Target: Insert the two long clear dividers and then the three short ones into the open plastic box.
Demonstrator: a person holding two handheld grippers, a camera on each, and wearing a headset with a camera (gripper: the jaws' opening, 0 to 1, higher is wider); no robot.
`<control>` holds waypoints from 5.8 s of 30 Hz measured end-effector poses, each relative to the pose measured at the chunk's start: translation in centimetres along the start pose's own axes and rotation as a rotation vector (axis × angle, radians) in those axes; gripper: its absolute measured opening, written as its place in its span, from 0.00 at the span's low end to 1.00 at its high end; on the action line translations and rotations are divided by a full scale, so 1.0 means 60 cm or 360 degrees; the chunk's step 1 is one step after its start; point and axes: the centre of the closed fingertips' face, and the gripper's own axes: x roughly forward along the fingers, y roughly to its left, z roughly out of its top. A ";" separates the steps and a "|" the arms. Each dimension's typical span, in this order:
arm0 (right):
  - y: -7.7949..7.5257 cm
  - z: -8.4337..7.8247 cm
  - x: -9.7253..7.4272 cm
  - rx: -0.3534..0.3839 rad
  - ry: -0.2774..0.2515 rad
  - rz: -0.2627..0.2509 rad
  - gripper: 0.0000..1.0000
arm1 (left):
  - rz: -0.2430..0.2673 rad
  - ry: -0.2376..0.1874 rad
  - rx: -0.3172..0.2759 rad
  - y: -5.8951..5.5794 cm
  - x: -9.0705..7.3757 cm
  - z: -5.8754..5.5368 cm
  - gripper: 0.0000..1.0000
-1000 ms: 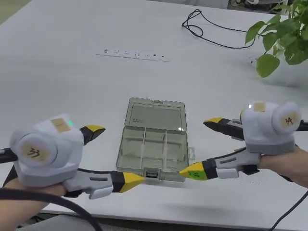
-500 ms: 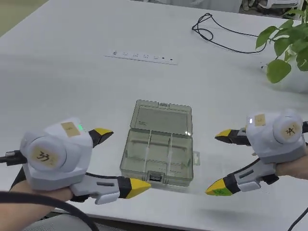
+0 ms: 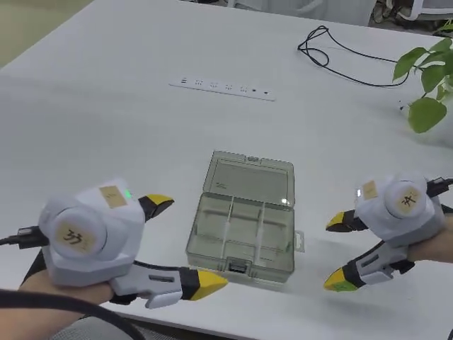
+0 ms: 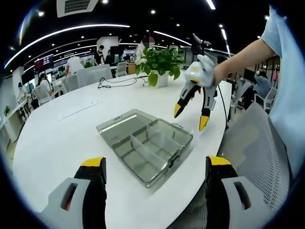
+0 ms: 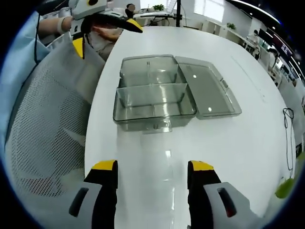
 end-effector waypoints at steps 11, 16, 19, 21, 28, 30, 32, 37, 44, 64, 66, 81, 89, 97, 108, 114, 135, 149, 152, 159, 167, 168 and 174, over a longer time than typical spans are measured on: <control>0.000 -0.022 0.017 -0.0056 0.0141 0.0056 0.45 | 0.0009 -0.0018 -0.0016 0.005 0.003 0.003 0.87; 0.004 -0.027 0.027 -0.0098 0.0189 0.0079 0.38 | 0.0012 -0.0028 -0.0035 0.007 0.003 0.004 0.87; 0.003 -0.024 0.027 -0.0110 0.0191 0.0074 0.38 | 0.0013 -0.0027 -0.0035 0.007 0.003 0.002 0.87; 0.000 -0.023 0.027 -0.0126 0.0192 0.0056 0.38 | 0.0019 -0.0032 -0.0041 0.009 0.003 0.002 0.87; 0.001 -0.032 0.031 -0.0186 0.0249 0.0048 0.38 | 0.0023 -0.0043 -0.0049 0.009 0.002 0.002 0.87; -0.001 -0.030 0.031 -0.0204 0.0258 0.0040 0.37 | 0.0025 -0.0046 -0.0051 0.009 0.002 0.002 0.87; -0.001 -0.031 0.030 -0.0208 0.0267 0.0036 0.37 | 0.0022 -0.0047 -0.0052 0.009 0.002 0.001 0.87; 0.002 -0.031 0.030 -0.0221 0.0282 0.0041 0.34 | 0.0013 -0.0047 -0.0062 0.008 0.007 0.000 0.85; 0.001 -0.032 0.029 -0.0168 0.0256 0.0002 0.33 | -0.0043 -0.0041 -0.0071 0.004 0.017 0.007 0.85; -0.014 0.043 -0.049 -0.0129 0.0055 -0.0289 0.32 | -0.0298 -0.0111 -0.0419 -0.022 0.050 0.045 0.77; -0.020 0.047 -0.056 -0.0124 0.0080 -0.0337 0.32 | -0.0337 -0.0136 -0.0500 -0.024 0.053 0.053 0.76; -0.002 0.146 -0.089 -0.0250 0.0017 -0.0502 0.32 | -0.0618 -0.0039 -0.1030 -0.043 0.097 0.079 0.54; 0.020 0.178 -0.083 -0.0337 0.0011 -0.0477 0.32 | -0.0676 0.0019 -0.1079 -0.061 0.105 0.088 0.35; 0.034 0.193 -0.072 -0.0411 0.0032 -0.0443 0.32 | -0.0725 0.0063 -0.1136 -0.069 0.104 0.089 0.19; 0.041 0.203 -0.071 -0.0486 0.0041 -0.0425 0.32 | -0.0787 0.0110 -0.1226 -0.075 0.099 0.086 0.07; 0.044 0.208 -0.069 -0.0511 0.0046 -0.0406 0.32 | -0.0815 0.0107 -0.1253 -0.076 0.097 0.087 0.00; 0.035 0.223 -0.103 -0.0284 -0.0089 -0.0270 0.57 | -0.0890 0.0045 -0.1151 -0.077 0.077 0.078 0.00; 0.054 0.261 -0.117 -0.0138 -0.0145 0.0164 0.34 | -0.0979 -0.0111 -0.0684 -0.079 0.047 0.077 0.00; 0.063 0.269 -0.107 -0.0143 -0.0086 0.0252 0.30 | -0.1005 -0.0159 -0.0576 -0.081 0.039 0.079 0.00; 0.090 0.267 -0.091 -0.0132 0.0057 0.0448 0.22 | -0.1016 -0.0227 -0.0435 -0.077 0.023 0.085 0.00; 0.100 0.272 -0.080 -0.0139 0.0154 0.0533 0.14 | -0.1041 -0.0196 -0.0240 -0.080 0.019 0.075 0.00; 0.099 0.273 -0.079 -0.0144 0.0161 0.0537 0.12 | -0.1041 -0.0198 -0.0240 -0.080 0.019 0.075 0.00; 0.104 0.272 -0.076 -0.0134 0.0194 0.0570 0.07 | -0.1042 -0.0237 -0.0246 -0.078 0.020 0.079 0.00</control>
